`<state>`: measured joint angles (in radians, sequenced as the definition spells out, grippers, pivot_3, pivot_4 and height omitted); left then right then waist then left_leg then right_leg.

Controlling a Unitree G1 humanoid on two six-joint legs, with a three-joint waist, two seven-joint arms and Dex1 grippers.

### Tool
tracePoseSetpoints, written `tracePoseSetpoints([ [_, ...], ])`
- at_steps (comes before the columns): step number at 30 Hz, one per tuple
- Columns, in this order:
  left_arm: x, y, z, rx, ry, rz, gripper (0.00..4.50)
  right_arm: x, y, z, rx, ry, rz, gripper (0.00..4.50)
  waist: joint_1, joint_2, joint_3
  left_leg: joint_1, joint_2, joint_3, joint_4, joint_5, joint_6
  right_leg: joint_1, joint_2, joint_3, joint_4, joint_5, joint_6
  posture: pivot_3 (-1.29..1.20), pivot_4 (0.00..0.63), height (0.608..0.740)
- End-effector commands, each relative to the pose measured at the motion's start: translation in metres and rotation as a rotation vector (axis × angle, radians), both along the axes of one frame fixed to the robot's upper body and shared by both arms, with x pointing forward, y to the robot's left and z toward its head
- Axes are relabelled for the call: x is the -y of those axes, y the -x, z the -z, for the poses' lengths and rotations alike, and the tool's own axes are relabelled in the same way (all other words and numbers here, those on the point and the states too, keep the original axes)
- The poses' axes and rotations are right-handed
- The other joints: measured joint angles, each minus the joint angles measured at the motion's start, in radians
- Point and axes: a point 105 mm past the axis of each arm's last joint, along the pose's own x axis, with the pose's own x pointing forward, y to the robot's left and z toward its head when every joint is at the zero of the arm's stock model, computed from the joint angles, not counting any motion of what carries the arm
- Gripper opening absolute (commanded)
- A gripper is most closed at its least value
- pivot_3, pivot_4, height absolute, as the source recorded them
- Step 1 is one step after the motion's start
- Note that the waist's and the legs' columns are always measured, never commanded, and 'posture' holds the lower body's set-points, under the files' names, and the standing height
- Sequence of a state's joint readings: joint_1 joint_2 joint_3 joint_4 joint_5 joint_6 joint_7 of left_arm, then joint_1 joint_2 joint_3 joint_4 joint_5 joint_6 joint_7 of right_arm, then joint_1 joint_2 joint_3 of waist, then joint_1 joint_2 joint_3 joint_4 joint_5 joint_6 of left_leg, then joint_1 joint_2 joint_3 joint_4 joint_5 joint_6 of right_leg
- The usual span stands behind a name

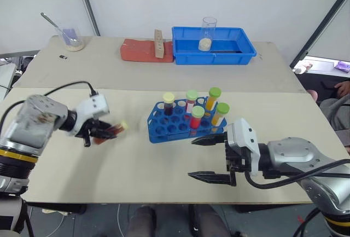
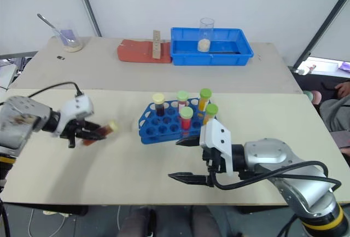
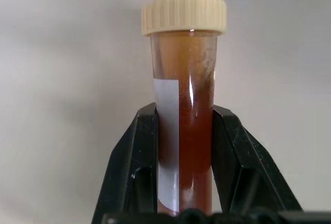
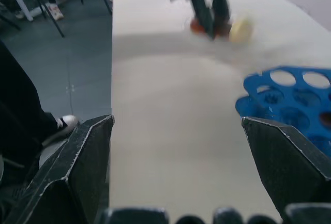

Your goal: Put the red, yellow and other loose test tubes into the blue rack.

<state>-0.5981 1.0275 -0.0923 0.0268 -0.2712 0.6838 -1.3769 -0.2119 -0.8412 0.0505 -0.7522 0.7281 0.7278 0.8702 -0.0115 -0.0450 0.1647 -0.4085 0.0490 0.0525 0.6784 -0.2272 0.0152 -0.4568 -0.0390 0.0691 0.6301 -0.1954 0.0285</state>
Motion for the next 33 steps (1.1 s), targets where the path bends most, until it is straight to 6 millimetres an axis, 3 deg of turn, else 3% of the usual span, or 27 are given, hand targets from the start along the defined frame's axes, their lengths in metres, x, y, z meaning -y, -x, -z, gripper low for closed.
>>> tracePoseSetpoints([
  [1, 0.034, 0.010, -0.039, 0.080, 0.277, 0.095, 0.90, 0.009, 0.004, -0.005, 0.072, 0.037, 0.019, 4.39, 0.001, 0.000, 0.000, 0.000, 0.000, 0.000, 0.000, 0.000, 0.000, 0.000, 0.000, 0.000, 0.000, 0.000, 0.001, 0.00, 0.150, 0.740],
  [7, 0.088, 0.012, -0.038, 0.163, 0.546, 0.133, 0.90, 0.026, 0.010, -0.003, 0.054, 0.080, 0.078, 4.39, 0.000, -0.001, 0.000, 0.001, -0.001, -0.001, 0.002, 0.000, 0.000, 0.002, 0.000, 0.001, 0.001, 0.005, 0.010, 0.00, 0.150, 0.740],
  [15, 0.139, -0.009, -0.002, 0.328, 0.677, 0.059, 0.90, 0.027, 0.008, -0.015, 0.082, 0.052, 0.148, 4.39, -0.002, -0.001, -0.001, 0.004, -0.001, -0.001, 0.002, 0.000, 0.000, 0.004, 0.000, 0.002, -0.001, 0.008, 0.008, 0.00, 0.150, 0.740],
  [25, 0.142, -0.024, 0.016, 0.368, 0.675, 0.012, 0.90, 0.028, 0.009, -0.019, 0.085, 0.056, 0.186, 4.39, -0.001, -0.001, -0.001, 0.002, -0.002, -0.001, 0.002, 0.000, 0.000, 0.004, 0.000, 0.002, -0.002, 0.008, 0.008, 0.00, 0.150, 0.740],
  [33, 0.143, -0.020, 0.025, 0.364, 0.665, 0.003, 0.90, 0.026, 0.008, -0.019, 0.086, 0.046, 0.202, 4.39, -0.002, -0.001, -0.001, 0.003, -0.001, -0.001, 0.002, 0.000, 0.000, 0.004, 0.000, 0.002, -0.002, 0.008, 0.008, 0.00, 0.150, 0.740],
])
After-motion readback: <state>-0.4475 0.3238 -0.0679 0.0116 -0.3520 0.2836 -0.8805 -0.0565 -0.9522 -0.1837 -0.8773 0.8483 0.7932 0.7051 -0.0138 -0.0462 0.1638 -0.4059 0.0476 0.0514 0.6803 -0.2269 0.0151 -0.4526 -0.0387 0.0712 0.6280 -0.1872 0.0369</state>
